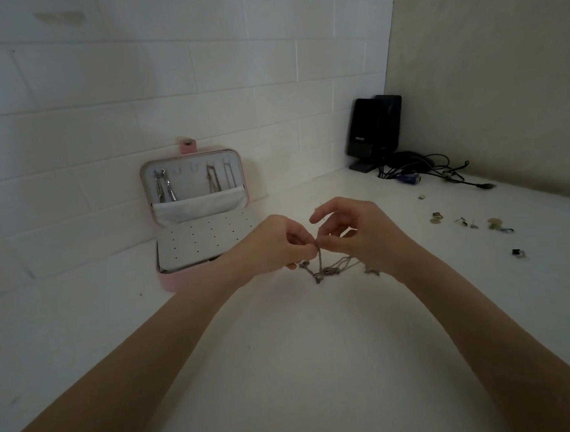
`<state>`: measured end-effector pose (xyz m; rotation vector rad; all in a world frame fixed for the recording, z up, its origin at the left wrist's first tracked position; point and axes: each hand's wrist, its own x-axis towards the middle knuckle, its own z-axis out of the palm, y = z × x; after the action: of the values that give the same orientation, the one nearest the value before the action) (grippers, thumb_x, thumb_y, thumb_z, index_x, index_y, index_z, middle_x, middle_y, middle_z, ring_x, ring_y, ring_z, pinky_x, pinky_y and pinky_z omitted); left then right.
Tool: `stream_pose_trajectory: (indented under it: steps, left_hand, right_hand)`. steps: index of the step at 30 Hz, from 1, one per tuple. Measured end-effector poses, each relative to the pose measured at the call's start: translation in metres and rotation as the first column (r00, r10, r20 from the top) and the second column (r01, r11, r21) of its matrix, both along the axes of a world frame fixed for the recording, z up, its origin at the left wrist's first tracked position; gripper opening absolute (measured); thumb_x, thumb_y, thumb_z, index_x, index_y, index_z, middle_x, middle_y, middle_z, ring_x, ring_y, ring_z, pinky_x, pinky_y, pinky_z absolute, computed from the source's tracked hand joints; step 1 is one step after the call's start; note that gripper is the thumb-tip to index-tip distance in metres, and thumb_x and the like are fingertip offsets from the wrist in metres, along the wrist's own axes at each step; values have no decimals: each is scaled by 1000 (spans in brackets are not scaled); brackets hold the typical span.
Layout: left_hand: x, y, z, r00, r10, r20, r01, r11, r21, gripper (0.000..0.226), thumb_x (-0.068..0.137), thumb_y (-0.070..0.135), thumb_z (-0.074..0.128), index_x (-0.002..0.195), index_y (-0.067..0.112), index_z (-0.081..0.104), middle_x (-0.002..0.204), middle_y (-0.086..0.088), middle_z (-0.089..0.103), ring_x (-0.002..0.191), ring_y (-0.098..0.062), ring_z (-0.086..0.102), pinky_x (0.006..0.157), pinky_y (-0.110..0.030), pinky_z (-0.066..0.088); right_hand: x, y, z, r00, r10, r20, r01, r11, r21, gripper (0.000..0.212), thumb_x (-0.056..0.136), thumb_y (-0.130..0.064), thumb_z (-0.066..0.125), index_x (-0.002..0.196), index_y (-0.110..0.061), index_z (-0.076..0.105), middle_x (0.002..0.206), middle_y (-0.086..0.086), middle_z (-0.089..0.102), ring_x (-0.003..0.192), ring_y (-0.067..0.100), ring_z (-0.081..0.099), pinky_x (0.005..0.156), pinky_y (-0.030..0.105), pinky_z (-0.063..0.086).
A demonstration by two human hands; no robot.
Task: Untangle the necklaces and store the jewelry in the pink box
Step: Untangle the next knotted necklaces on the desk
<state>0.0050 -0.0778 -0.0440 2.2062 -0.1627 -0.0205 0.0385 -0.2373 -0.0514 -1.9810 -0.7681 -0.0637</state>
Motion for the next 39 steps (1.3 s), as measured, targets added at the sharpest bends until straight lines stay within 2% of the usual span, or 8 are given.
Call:
stream_pose_trajectory:
  steps: [6, 11, 16, 21, 25, 31, 35, 39]
  left_hand:
    - [3, 2, -2, 999, 16, 42, -18, 999, 39, 18, 84, 9, 62, 70, 19, 65, 65, 1, 62, 50, 0, 52, 54, -12, 47]
    - [5, 1, -5, 997, 5, 82, -11, 997, 77, 17, 82, 8, 64, 71, 20, 63, 70, -2, 64, 62, -12, 55, 63, -24, 48]
    - [4, 1, -8, 997, -18, 77, 26, 995, -97, 20, 83, 0, 62, 73, 17, 61, 71, 0, 64, 60, -5, 58, 59, -13, 49]
    - [3, 3, -11, 999, -28, 31, 35, 966, -256, 18, 81, 0, 67, 82, 14, 55, 76, -1, 67, 63, -5, 62, 59, -14, 49]
    - [5, 4, -11, 999, 19, 26, -12, 966, -259, 22, 83, 6, 67, 84, 16, 47, 79, 2, 69, 68, -9, 61, 59, -15, 49]
    - [2, 4, -11, 999, 27, -39, -36, 970, -241, 27, 85, 6, 64, 84, 17, 40, 82, -1, 67, 67, -8, 58, 58, -13, 50]
    - [0, 4, -12, 998, -1, -65, -19, 953, -302, 27, 85, 4, 64, 87, 15, 40, 90, -5, 68, 74, -13, 59, 60, -14, 50]
    - [-2, 7, -10, 999, -19, -36, 8, 957, -289, 28, 82, 2, 67, 86, 16, 43, 83, -2, 70, 70, -12, 61, 60, -14, 48]
  right_hand:
    - [1, 0, -3, 999, 8, 31, -6, 998, -57, 31, 77, -1, 70, 89, -27, 57, 72, -8, 66, 65, 5, 57, 67, 19, 48]
    - [2, 2, -6, 1000, 7, 1, -7, 999, -41, 33, 76, 2, 67, 87, -27, 56, 71, -9, 64, 64, 6, 56, 65, 17, 46]
    - [-1, 4, -9, 995, 23, -93, -20, 999, 35, 31, 76, 7, 63, 89, -21, 55, 70, -1, 62, 62, 13, 52, 63, 21, 43]
    - [-2, 3, -6, 981, 54, -188, -27, 989, 144, 28, 81, 6, 61, 104, -9, 55, 72, 2, 63, 54, 2, 51, 54, 12, 42]
    - [-1, 0, -4, 980, 68, -185, -37, 986, 165, 32, 81, 4, 64, 108, -9, 55, 76, 0, 66, 66, 10, 57, 59, 16, 46]
    - [0, 0, -7, 994, 50, -95, -46, 998, 46, 32, 77, 3, 68, 99, -17, 57, 73, -7, 66, 64, 4, 56, 62, 12, 44]
    - [-1, -2, -6, 980, 69, -186, -54, 995, 88, 29, 78, 6, 66, 101, -9, 57, 74, 1, 65, 62, 7, 55, 59, 11, 44]
    - [-2, -1, -7, 958, 69, -278, -40, 993, 109, 24, 80, 5, 64, 95, -13, 55, 73, 1, 64, 59, 7, 53, 58, 14, 44]
